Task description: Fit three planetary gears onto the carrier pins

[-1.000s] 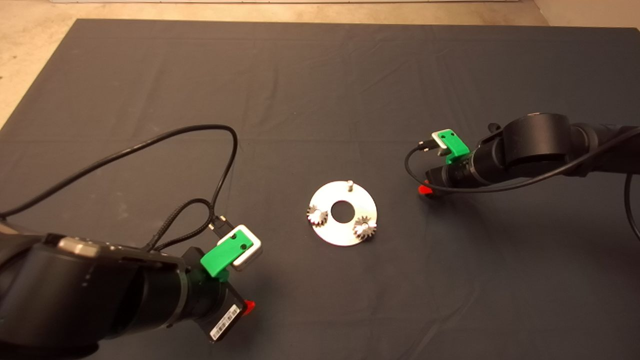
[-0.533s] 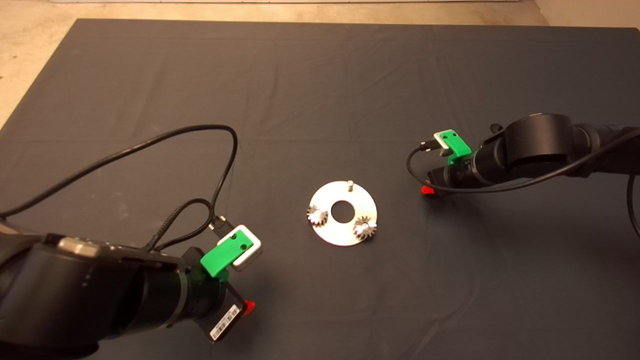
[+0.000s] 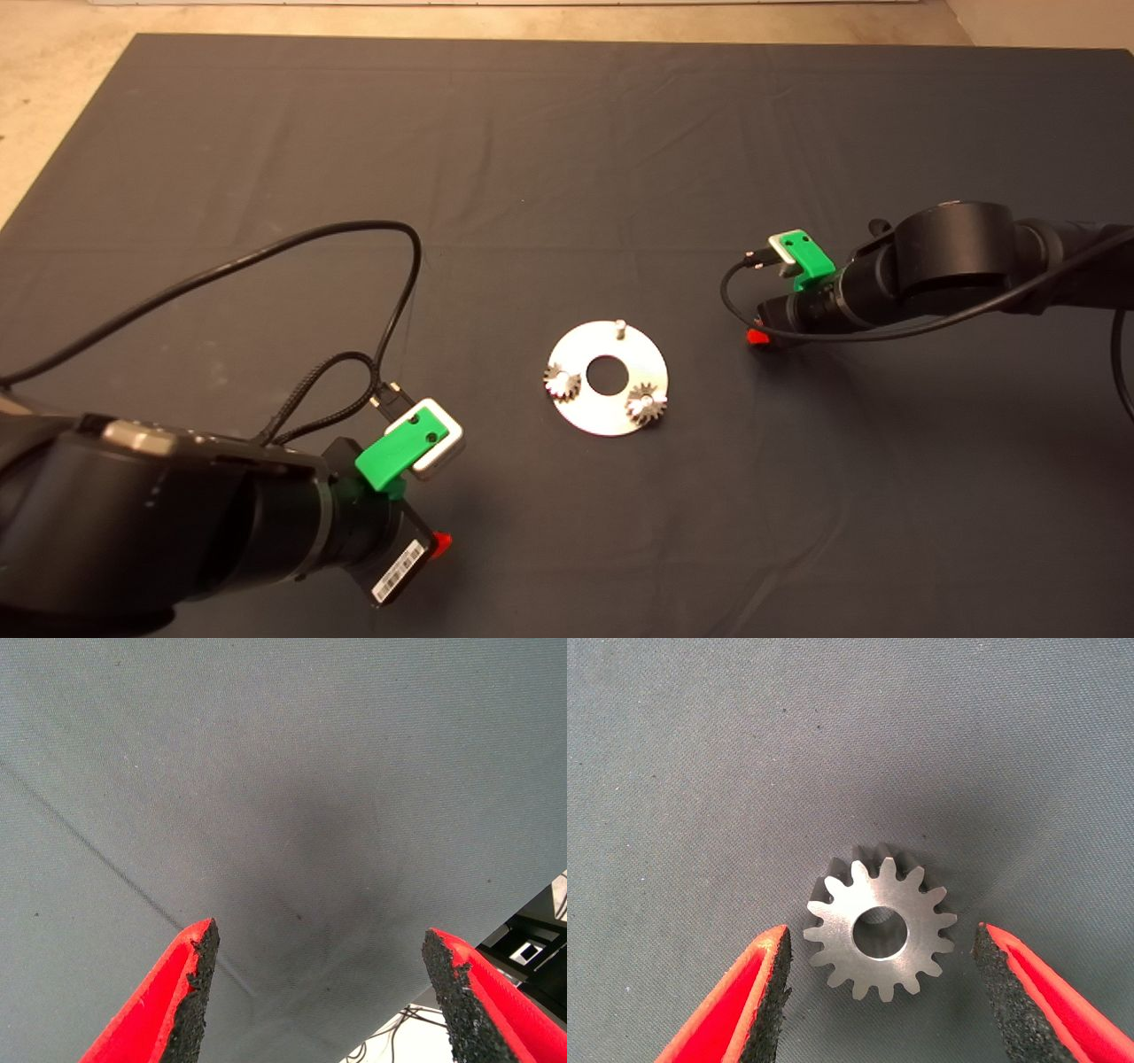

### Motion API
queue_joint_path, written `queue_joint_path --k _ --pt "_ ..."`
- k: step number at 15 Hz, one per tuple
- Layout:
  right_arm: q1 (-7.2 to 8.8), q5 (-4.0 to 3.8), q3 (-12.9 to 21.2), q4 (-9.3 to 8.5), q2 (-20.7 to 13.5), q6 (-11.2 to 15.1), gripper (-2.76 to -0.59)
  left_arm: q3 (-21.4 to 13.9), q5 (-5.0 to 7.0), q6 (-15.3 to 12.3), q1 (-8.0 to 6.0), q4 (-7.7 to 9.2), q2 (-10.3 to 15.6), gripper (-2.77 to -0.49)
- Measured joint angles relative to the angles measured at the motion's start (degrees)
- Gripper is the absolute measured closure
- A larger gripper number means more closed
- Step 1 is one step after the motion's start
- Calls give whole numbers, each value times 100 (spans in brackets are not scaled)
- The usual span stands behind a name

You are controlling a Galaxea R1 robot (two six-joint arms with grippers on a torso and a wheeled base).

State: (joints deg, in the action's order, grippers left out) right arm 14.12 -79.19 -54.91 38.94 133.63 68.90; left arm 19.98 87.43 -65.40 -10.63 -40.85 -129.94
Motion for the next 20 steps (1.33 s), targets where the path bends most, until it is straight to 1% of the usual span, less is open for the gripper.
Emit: queue_joint_path --k 2,3,7,8,9,17,20 --pt "-2 -1 0 0 0 -2 -149 0 0 0 0 0 0 -160" --pt "-2 -2 0 0 0 -2 -139 0 0 0 0 0 0 -160" --pt "-55 0 0 0 0 -2 -136 0 0 0 0 0 11 -160" --pt "-62 -5 -1 0 0 -2 -125 0 0 0 0 0 12 -160" --pt "-62 2 0 0 0 -2 -123 0 0 0 0 0 12 -160" --pt "-60 6 -47 0 2 -4 -123 0 0 0 0 0 12 -160" --pt "-62 96 -96 -2 2 -8 -123 0 0 0 0 0 12 -160"
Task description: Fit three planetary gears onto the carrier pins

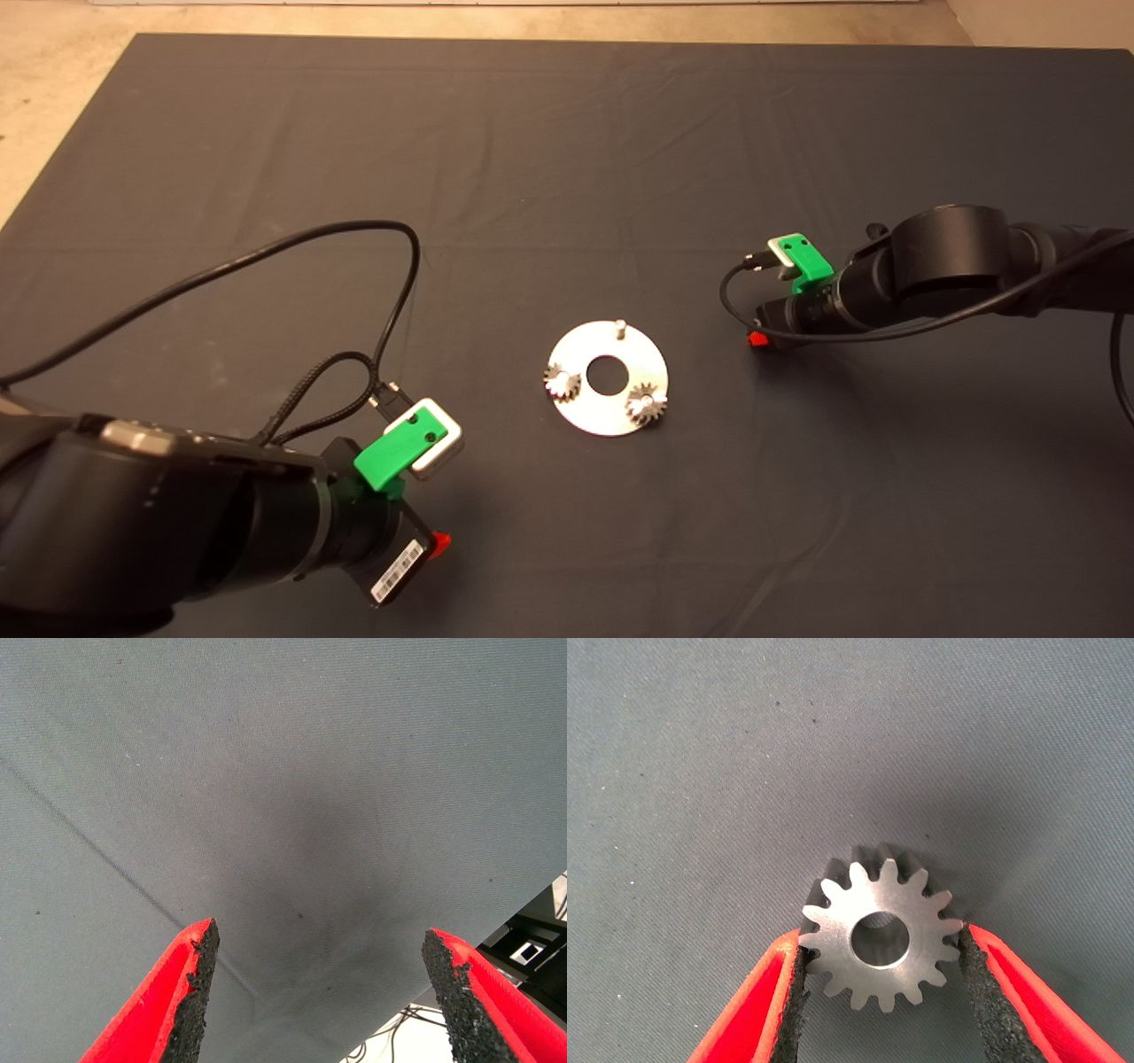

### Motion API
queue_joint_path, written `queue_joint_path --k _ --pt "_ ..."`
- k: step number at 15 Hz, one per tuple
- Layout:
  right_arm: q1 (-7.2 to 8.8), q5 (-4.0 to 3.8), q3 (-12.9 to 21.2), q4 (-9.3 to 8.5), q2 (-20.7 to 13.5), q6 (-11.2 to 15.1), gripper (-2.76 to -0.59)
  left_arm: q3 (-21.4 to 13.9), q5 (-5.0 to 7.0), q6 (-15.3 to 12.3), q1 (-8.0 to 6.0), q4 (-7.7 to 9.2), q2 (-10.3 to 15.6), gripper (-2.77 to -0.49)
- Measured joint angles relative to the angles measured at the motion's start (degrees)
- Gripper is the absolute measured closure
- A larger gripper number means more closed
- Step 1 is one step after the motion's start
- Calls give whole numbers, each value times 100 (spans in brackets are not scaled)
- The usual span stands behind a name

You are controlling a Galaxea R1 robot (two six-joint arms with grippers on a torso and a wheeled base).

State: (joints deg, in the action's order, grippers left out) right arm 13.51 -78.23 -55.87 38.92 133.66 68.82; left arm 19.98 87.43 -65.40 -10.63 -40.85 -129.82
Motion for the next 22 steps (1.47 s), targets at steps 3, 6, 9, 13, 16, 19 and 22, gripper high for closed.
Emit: queue_joint_path --k 3,6,9,13,16,19,22 --pt "0 50 -57 0 7 -2 -123 0 0 0 0 1 0 -160" --pt "0 67 -94 0 18 -2 -114 0 2 0 0 0 0 -160" --pt "0 69 -94 0 18 -2 -112 0 0 2 0 0 0 -160" --pt "0 69 -94 0 18 -2 -112 0 0 2 0 0 0 -160" --pt "-1 69 -94 0 16 -2 -108 0 0 5 0 0 0 -160" --pt "-1 69 -88 2 18 0 -104 0 0 5 0 0 0 -160" --pt "-32 30 16 6 20 1 -102 0 0 5 0 0 0 -160"
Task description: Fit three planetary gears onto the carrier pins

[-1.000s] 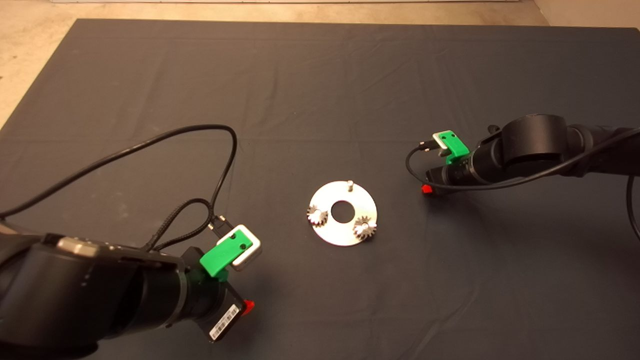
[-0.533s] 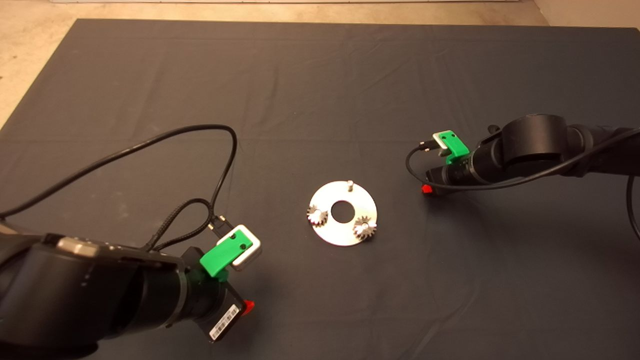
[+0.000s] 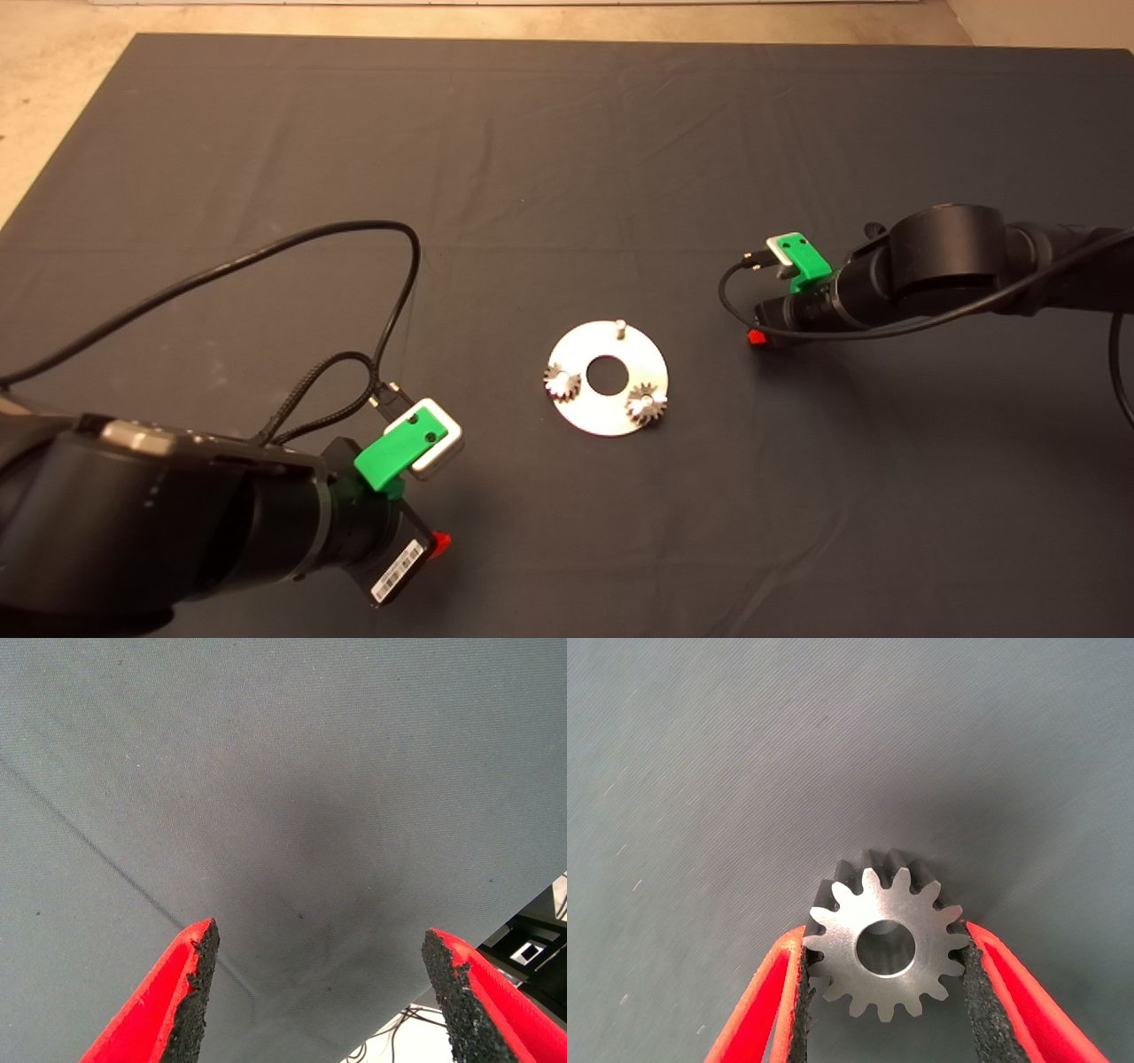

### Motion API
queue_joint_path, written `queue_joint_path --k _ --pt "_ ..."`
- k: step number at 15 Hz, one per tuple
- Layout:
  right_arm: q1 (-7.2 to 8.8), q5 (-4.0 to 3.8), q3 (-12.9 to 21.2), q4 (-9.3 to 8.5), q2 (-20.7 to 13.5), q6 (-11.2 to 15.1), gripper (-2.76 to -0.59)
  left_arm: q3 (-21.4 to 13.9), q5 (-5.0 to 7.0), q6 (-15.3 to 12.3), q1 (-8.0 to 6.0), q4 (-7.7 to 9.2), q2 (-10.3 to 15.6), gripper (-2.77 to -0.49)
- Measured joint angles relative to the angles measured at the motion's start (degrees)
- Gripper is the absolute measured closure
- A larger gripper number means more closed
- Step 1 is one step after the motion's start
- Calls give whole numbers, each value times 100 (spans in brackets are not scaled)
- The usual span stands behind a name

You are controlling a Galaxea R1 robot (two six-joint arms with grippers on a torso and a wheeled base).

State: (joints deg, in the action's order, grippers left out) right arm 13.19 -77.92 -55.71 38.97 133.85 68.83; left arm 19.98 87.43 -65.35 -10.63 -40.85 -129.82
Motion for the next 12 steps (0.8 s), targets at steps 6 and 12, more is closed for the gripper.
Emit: queue_joint_path --k 6,12 --pt "0 -1 59 0 -4 2 -94 0 0 0 0 0 -1 -160" --pt "1 -2 354 -2 78 85 -93 0 0 0 0 0 -1 -160"
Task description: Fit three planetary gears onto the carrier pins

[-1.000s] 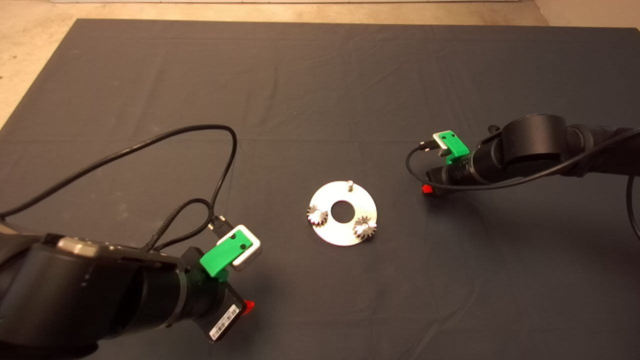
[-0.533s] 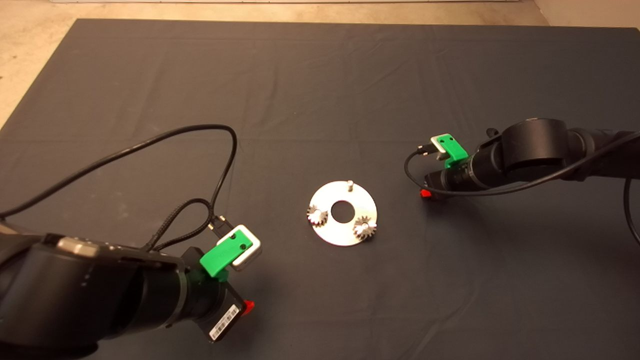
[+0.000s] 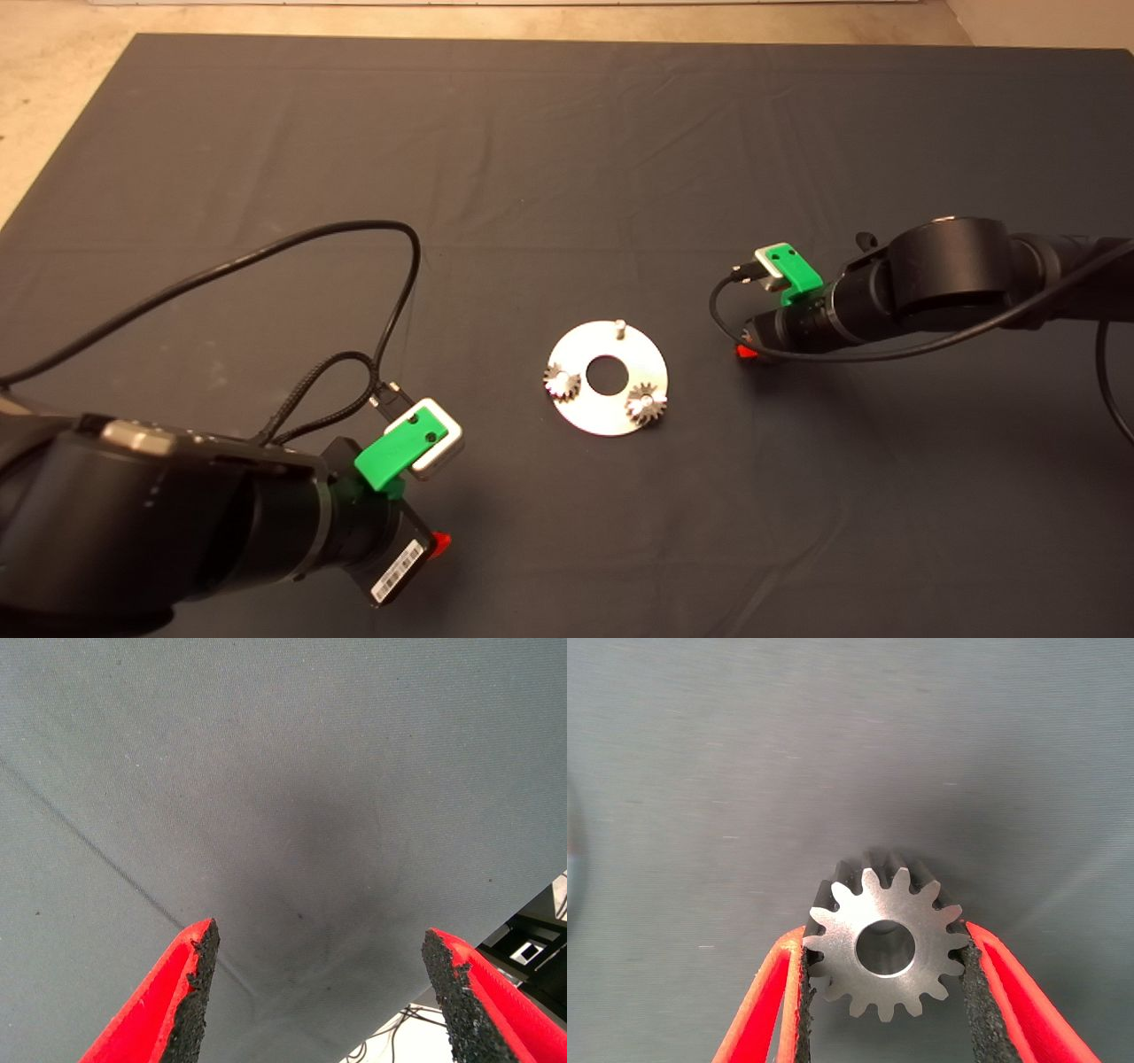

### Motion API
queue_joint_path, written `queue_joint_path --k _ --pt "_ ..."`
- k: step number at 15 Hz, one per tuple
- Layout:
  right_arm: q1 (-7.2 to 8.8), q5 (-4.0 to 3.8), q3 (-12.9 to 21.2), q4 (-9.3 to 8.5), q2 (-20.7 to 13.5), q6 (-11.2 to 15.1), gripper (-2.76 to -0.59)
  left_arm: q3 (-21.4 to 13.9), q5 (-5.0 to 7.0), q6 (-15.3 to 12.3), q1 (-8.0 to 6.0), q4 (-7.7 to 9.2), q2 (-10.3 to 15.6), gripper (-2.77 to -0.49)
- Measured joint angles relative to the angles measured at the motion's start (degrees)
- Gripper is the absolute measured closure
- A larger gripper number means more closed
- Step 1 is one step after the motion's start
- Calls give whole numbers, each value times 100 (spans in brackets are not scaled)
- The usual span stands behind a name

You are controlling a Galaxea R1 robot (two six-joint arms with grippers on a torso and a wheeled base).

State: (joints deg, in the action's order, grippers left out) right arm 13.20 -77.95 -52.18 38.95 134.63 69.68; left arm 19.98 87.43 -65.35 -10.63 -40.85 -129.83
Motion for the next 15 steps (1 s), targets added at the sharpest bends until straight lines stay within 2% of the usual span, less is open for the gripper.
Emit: queue_joint_path --k 3,5,7,10,11,15 --pt "8 -9 152 0 162 72 -93 0 0 2 0 0 -5 -160" --pt "66 -20 183 0 422 118 -92 -2 -4 0 0 0 -27 -160" --pt "125 2 190 0 665 190 -92 -2 0 0 0 0 -22 -160" --pt "551 -2 190 -4 992 313 -92 -2 -2 0 0 0 -18 -160" --pt "647 -2 151 -1 1044 324 -92 -2 0 2 0 0 -18 -160" --pt "646 -11 110 -5 1173 344 -92 -2 1 2 0 0 -18 -160"
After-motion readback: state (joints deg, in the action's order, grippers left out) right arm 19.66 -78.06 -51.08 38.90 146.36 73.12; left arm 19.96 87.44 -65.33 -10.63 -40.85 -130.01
